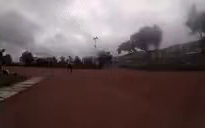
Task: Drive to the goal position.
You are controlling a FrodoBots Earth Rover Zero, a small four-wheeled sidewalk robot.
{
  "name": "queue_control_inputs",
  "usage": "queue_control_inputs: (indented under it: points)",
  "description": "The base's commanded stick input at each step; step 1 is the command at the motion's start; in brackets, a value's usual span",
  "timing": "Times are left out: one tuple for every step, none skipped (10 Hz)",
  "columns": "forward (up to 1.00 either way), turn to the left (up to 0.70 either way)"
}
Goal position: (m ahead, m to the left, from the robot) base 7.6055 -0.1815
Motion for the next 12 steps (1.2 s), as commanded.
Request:
queue_control_inputs:
  points:
    - [0.70,-0.35]
    - [0.70,-0.35]
    - [0.70,-0.35]
    - [0.70,-0.35]
    - [0.70,-0.35]
    - [0.70,-0.35]
    - [0.70,-0.35]
    - [0.70,-0.35]
    - [0.70,-0.35]
    - [0.70,-0.35]
    - [0.70,-0.35]
    - [0.70,0.06]
